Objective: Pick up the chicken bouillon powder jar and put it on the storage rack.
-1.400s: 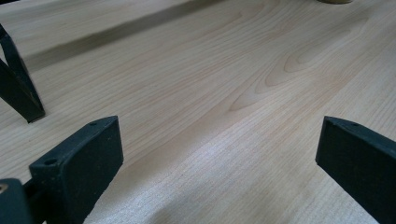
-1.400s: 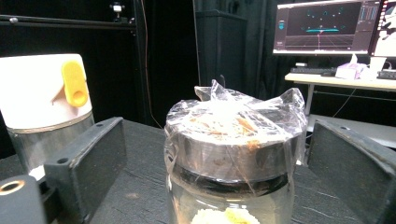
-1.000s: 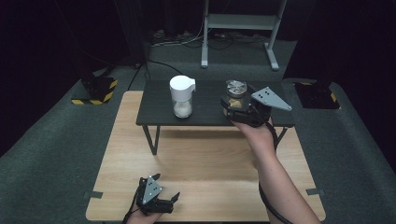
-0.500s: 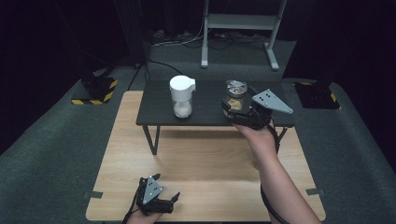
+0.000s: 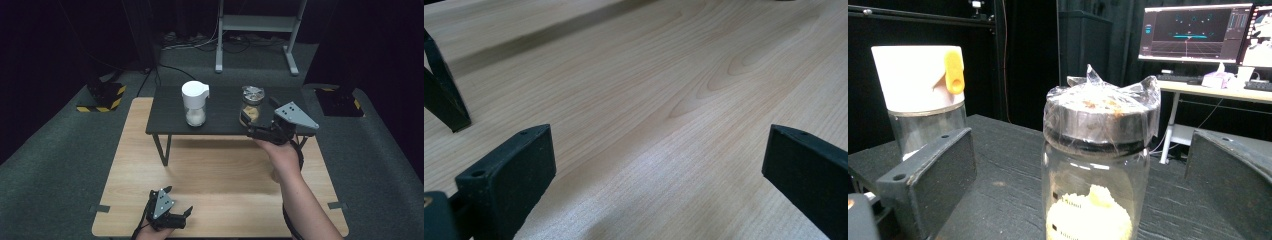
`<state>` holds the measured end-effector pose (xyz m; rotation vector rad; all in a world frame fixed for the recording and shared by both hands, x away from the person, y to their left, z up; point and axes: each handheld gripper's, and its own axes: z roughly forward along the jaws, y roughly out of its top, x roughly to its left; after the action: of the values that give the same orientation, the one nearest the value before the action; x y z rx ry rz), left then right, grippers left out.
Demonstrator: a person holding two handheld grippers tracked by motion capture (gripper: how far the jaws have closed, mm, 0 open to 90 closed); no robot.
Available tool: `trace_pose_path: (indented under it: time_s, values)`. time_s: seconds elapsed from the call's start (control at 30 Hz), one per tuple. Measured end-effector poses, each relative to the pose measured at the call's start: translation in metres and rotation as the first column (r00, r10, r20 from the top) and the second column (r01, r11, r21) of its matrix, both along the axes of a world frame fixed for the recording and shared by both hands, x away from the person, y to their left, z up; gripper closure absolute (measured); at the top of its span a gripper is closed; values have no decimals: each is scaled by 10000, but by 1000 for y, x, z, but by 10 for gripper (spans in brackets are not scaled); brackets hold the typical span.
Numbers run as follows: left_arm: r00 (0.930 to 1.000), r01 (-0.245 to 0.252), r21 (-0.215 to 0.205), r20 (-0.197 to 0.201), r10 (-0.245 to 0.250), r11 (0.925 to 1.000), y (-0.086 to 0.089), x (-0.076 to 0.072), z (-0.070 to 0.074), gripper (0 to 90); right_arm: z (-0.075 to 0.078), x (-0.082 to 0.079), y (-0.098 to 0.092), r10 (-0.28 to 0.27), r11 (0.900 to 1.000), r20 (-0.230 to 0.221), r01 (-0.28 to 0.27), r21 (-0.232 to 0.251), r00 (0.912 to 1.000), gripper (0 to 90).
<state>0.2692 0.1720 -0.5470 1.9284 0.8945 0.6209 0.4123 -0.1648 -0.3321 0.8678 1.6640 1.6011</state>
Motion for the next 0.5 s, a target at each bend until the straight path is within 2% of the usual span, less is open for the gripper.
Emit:
trace_pose_path:
  time_s: [0.23, 0.5]
  values:
    - [10000, -3, 80, 20, 2, 10000, -1, 0, 0, 10, -1, -10, -3, 68, 10000, 130, -68, -51, 9999, 0]
    - [10000, 8, 111, 24, -8, 9999, -1, 0, 0, 9, -5, -20, -6, 67, 9999, 64, -66, -89, 10000, 0]
